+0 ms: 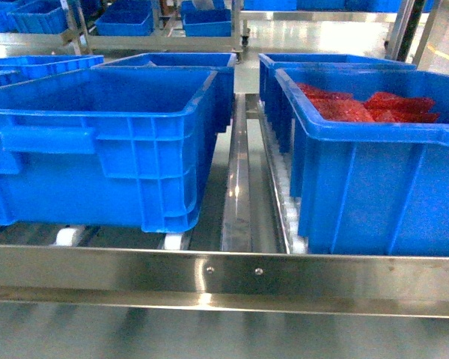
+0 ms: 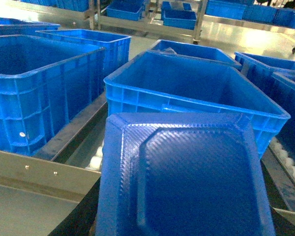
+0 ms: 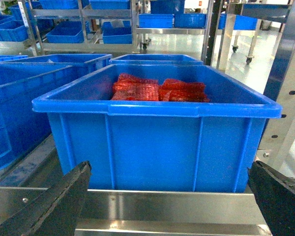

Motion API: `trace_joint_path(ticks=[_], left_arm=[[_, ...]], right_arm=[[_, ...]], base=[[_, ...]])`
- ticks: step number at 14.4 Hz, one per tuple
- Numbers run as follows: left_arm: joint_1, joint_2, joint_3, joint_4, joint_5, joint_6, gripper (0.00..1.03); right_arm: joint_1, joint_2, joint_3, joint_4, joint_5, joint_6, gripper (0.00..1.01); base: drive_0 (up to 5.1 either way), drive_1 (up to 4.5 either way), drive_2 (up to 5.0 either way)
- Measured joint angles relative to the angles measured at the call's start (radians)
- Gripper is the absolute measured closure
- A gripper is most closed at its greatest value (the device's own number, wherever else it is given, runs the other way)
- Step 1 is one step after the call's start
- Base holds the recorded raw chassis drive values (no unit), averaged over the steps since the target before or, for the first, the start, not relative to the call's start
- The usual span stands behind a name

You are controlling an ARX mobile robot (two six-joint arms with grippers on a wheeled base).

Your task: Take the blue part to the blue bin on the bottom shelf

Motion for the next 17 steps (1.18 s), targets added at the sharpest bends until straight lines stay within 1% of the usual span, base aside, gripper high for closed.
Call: trace_joint_path(ticks=[9,17], left_arm=[[0.000,0.002,0.000,-0.002,0.003,0.000,0.60],[0.000,0.004,0.000,0.002,0.003,0.000,0.60]], right_arm=[[0.000,0.000,0.000,0.003,0.000,0.000,0.03],[0.000,0.000,0.000,-0.004,0.000,0.000,0.03]], base=[[0.0,4.16,-4.1],[0.0,0.00,0.0]])
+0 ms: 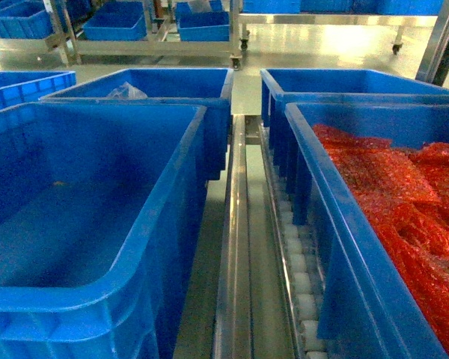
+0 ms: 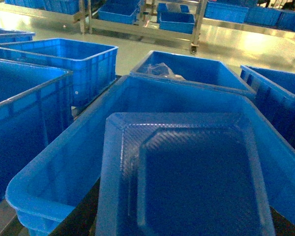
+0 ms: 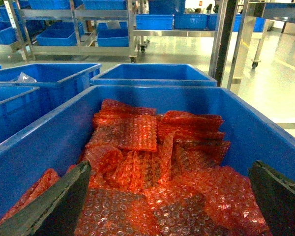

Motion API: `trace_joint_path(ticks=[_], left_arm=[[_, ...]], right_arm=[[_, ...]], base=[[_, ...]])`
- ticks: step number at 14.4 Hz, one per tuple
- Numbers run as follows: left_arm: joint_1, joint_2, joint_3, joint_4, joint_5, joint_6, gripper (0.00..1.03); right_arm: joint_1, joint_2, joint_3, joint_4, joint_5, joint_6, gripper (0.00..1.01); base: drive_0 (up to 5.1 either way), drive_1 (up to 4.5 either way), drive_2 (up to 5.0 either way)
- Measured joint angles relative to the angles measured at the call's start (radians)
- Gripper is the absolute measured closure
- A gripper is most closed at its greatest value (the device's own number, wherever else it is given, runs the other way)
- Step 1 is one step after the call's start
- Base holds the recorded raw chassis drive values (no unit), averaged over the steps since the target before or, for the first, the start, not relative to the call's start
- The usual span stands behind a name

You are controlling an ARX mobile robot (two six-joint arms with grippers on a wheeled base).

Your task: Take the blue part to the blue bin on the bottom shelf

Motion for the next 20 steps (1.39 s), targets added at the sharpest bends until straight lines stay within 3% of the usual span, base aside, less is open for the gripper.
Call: trace_joint_path(ticks=[20], left_arm=[[0.000,-0.002,0.000,-0.001,0.001,0.000,0.60]], right_arm=[[0.000,0.000,0.000,0.001,0.000,0.000,0.03]], base=[[0.0,0.00,0.0]])
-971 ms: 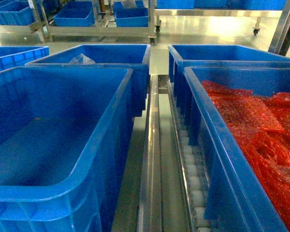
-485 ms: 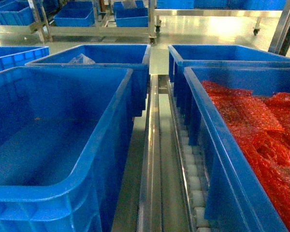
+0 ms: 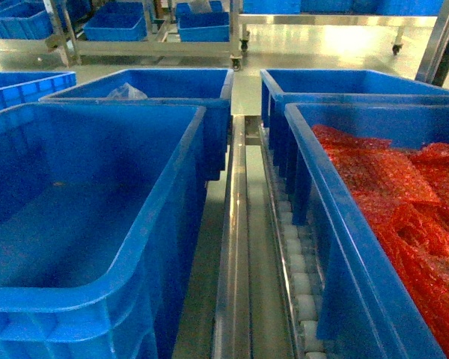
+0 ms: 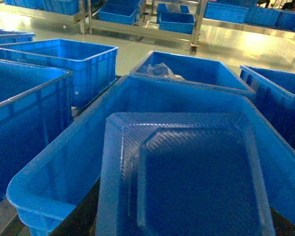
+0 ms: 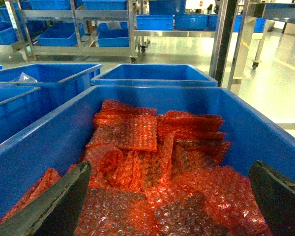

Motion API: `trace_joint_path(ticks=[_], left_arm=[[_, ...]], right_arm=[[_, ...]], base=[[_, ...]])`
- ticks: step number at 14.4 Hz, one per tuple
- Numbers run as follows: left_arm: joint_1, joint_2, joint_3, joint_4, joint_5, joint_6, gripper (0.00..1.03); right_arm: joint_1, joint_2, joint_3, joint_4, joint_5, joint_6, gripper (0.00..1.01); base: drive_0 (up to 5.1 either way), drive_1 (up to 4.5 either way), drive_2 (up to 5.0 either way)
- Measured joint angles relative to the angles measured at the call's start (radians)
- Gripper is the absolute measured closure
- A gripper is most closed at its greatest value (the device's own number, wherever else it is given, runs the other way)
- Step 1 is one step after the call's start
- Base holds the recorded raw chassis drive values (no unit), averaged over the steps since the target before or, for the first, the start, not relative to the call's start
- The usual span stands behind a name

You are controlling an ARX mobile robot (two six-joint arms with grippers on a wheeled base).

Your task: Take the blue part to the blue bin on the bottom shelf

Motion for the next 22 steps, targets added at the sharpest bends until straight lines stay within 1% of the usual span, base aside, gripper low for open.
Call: trace_joint_path(ticks=[7,8,9,10,11,12,13,14,15,16,17,18,19,20,21,22], left_arm=[[0.000,0.000,0.000,-0.002,-0.002,0.000,0.60],[-0.049,0.034,0.014,-0.037,-0.092,0.010,0.60],[-0.085,0.077,0.014,0.008,-0.120,0.012,0.60],[-0.130,0.143,0.019,0.080,-0.135,0.019,0.60],[-0.178,0.277,0.049,0.210,-0.138,0.022,0.60],[-0.212,0.447,0.097,0.357,-0.123,0.019,0.60],[-0.234,0.567,0.134,0.451,-0.114,0.021,0.60],[-0.253,0.688,0.178,0.520,-0.099,0.016,0.60],[-0.284,0.860,0.239,0.575,-0.081,-0.004,0.55],[-0.293,0.942,0.248,0.566,-0.074,-0.018,0.41],[-0.294,0.952,0.238,0.557,-0.072,-0.021,0.32],[-0.293,0.950,0.237,0.560,-0.075,-0.023,0.27],[-0.289,0.936,0.238,0.573,-0.080,-0.026,0.15],[-0.288,0.944,0.216,0.692,-0.114,-0.006,0.11],[-0.269,0.935,0.151,0.838,-0.132,0.041,0.24],[-0.227,0.882,0.077,0.883,-0.118,0.066,0.36]], right_arm=[[0.000,0.000,0.000,0.000,0.000,0.000,0.03],[0.000,0.000,0.000,0.000,0.000,0.000,0.03],[0.000,0.000,0.000,0.001,0.000,0.000,0.03],[0.000,0.000,0.000,0.000,0.000,0.000,0.03],[0.000,0.000,0.000,0.000,0.000,0.000,0.03],[0.000,0.000,0.000,0.000,0.000,0.000,0.03],[0.000,0.000,0.000,0.000,0.000,0.000,0.03],[0.000,0.000,0.000,0.000,0.000,0.000,0.03],[0.000,0.000,0.000,0.000,0.000,0.000,0.03],[0.000,0.000,0.000,0.000,0.000,0.000,0.03],[0.000,0.000,0.000,0.000,0.000,0.000,0.03],[0.000,0.000,0.000,0.000,0.000,0.000,0.03],[0.000,0.000,0.000,0.002,0.000,0.000,0.03],[0.000,0.000,0.000,0.000,0.000,0.000,0.03],[0.000,0.000,0.000,0.000,0.000,0.000,0.03],[0.000,0.000,0.000,0.000,0.000,0.000,0.03]], base=[[0.0,0.00,0.0],[0.0,0.00,0.0],[0.0,0.00,0.0],[0.0,0.00,0.0],[0.0,0.00,0.0],[0.0,0.00,0.0],[0.0,0.00,0.0],[0.0,0.00,0.0],[0.0,0.00,0.0],[0.0,0.00,0.0],[0.0,0.00,0.0],[0.0,0.00,0.0],[0.0,0.00,0.0],[0.0,0.00,0.0],[0.0,0.00,0.0],[0.0,0.00,0.0]])
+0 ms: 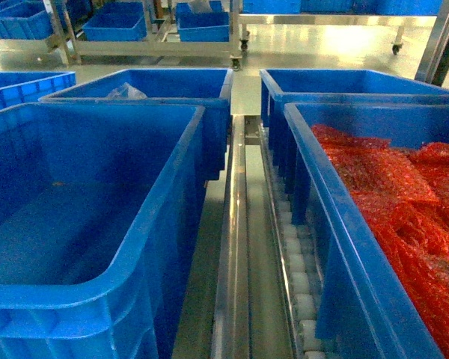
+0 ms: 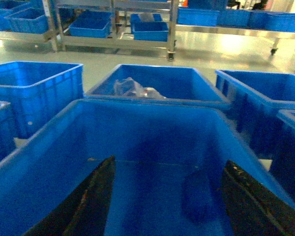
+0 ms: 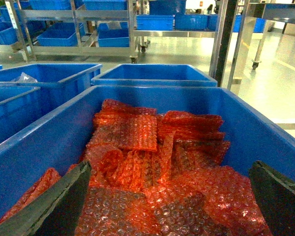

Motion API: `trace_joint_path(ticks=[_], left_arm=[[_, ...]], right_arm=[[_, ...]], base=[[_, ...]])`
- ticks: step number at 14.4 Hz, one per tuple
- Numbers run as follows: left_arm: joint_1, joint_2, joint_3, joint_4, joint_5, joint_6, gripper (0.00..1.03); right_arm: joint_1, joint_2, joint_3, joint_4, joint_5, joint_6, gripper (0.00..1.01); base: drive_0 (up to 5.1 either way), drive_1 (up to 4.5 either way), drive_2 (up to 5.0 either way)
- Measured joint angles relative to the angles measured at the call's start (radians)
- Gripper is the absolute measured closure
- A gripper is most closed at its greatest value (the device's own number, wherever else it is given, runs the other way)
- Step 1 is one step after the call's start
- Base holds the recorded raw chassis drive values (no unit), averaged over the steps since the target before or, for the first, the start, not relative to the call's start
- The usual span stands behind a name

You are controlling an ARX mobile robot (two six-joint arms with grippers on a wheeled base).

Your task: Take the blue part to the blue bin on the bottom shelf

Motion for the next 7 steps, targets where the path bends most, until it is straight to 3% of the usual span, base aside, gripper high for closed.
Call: trace_joint_path(ticks=[1,2,5,6,7], left_arm=[[0.065,-0.106,-0.076,-0.016,0.060,0.022,0.64],[0.137,-0.238,-0.158,-0.077,0.129,0.023,1.02],[0.202,-0.411,-0.220,-0.187,0.202,0.023,1.01],[0.280,-0.462,-0.233,-0.225,0.280,0.024,1.01],[0.296,-0.465,-0.261,-0.162,0.274,0.023,1.01]], right_arm=[[0.000,0.000,0.000,0.000,0.000,0.000,0.03],[0.000,0.000,0.000,0.000,0.000,0.000,0.03],[0.000,0.000,0.000,0.000,0.000,0.000,0.03],[0.000,0.000,0.000,0.000,0.000,0.000,0.03],[0.000,0.000,0.000,0.000,0.000,0.000,0.03]], base=[[0.0,0.00,0.0],[0.0,0.00,0.0],[0.0,0.00,0.0],[0.0,0.00,0.0],[0.0,0.00,0.0]])
